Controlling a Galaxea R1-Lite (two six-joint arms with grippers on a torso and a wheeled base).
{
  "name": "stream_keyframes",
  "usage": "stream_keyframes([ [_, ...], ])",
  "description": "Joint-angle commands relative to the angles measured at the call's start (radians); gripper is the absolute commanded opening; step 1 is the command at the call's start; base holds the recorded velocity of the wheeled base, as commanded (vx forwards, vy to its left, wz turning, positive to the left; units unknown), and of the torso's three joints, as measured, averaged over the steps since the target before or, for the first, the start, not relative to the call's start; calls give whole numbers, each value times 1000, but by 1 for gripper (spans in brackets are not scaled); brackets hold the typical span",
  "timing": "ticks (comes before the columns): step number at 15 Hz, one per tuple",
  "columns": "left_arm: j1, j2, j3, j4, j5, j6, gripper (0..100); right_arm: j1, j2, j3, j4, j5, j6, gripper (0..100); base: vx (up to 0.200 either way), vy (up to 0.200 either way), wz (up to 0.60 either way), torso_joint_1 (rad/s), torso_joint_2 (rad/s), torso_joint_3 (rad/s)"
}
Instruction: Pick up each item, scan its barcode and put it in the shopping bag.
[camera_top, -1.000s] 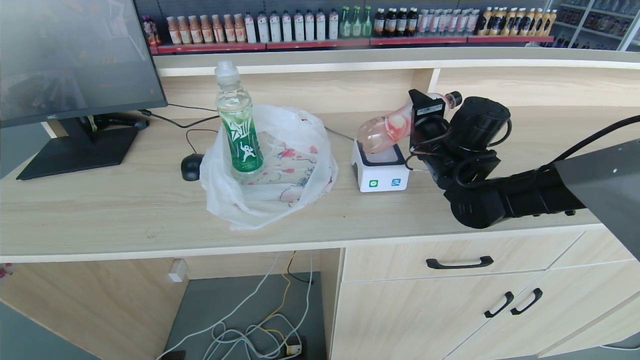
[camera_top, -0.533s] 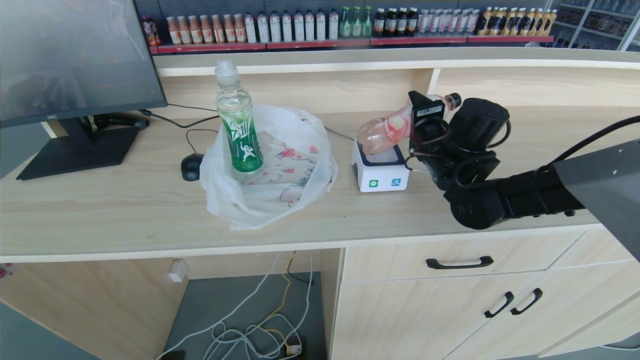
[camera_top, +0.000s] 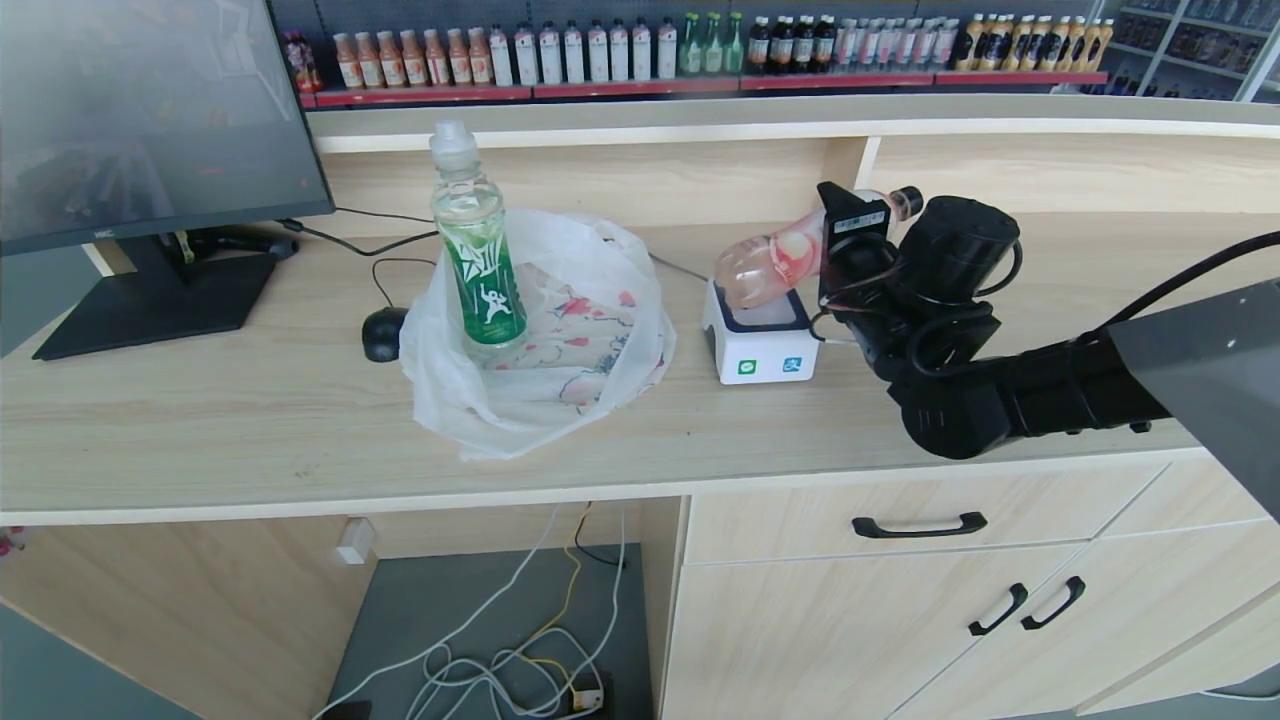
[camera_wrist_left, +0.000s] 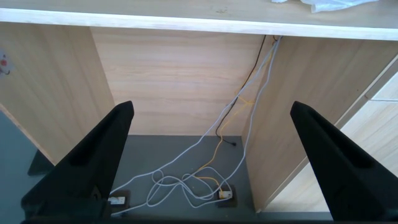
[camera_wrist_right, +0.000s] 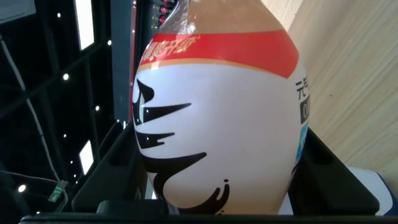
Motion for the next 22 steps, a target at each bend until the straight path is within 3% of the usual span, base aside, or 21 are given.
stream_keyframes([
  [1,1,0,0,0,0,1,100,3,-18,0,-1,0,-3,0,0,0,0,0,0,0],
  [8,1,0,0,0,0,-1,100,64,-167,25,1,20,-118,0,0,0,0,0,0,0],
  [12,1,0,0,0,0,1,100,144,-328,206,-4,25,-241,0,0,0,0,0,0,0],
  [15,1,0,0,0,0,1,100,213,-400,327,-99,43,-488,0,0,0,0,0,0,0],
  [22,1,0,0,0,0,-1,100,255,-478,646,-272,207,-1005,0,0,0,0,0,0,0],
])
